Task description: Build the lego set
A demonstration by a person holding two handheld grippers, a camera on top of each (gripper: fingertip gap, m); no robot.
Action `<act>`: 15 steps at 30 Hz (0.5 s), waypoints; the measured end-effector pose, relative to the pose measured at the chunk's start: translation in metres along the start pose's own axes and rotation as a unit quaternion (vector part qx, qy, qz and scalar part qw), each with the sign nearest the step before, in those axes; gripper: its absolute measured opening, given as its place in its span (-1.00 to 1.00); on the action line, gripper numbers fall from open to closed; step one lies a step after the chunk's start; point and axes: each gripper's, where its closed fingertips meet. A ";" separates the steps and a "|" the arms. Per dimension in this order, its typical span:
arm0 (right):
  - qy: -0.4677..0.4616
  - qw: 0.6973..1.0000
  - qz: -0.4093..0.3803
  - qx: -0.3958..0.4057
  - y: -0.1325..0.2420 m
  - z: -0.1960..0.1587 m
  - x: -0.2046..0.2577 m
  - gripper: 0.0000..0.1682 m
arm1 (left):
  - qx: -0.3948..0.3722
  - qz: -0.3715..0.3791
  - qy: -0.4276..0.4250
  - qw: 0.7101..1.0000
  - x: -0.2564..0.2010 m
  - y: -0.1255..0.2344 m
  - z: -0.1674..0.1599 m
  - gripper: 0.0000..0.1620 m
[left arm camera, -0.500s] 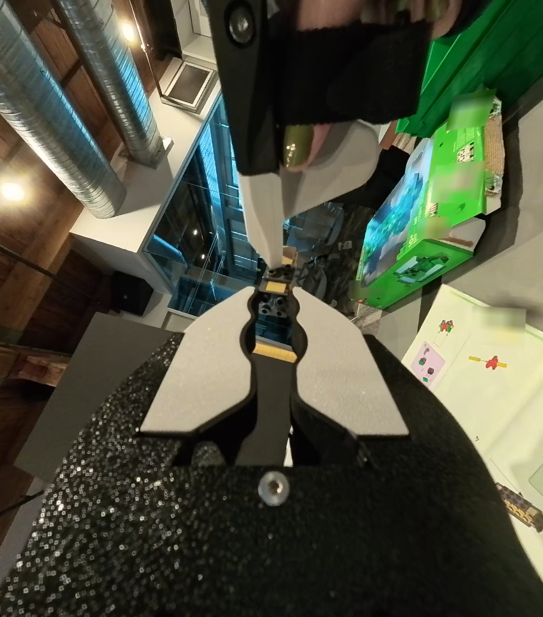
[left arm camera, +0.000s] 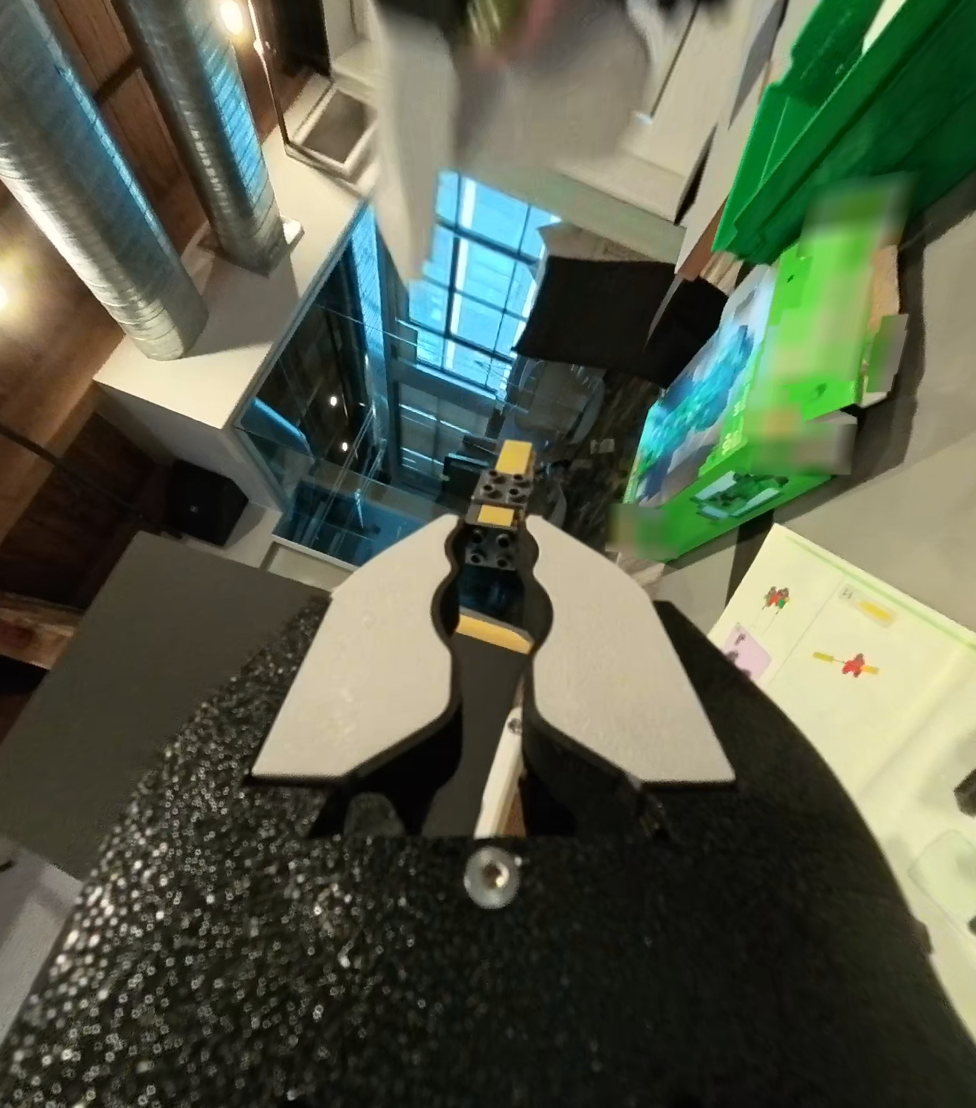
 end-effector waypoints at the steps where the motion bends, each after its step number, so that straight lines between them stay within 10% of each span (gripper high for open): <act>1: 0.001 1.000 -0.014 -0.023 0.010 0.007 -0.003 -0.80 | 0.004 -0.002 -0.002 1.000 -0.001 0.000 -0.002 -0.81; 8: 0.048 0.995 -0.084 -0.035 0.082 0.012 -0.040 -0.86 | 0.031 -0.032 -0.001 0.999 -0.008 -0.001 -0.001 -0.80; 15: -0.133 0.984 0.008 0.118 0.081 -0.207 -0.068 -0.85 | 0.060 -0.040 0.024 0.997 -0.017 0.007 0.006 -0.80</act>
Point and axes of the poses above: each gripper's, where its closed fingertips meet, y back along the fingers, z out of its top, x = y × z across the jaws, and after that the axes turned 14 degrees about z, right-handed
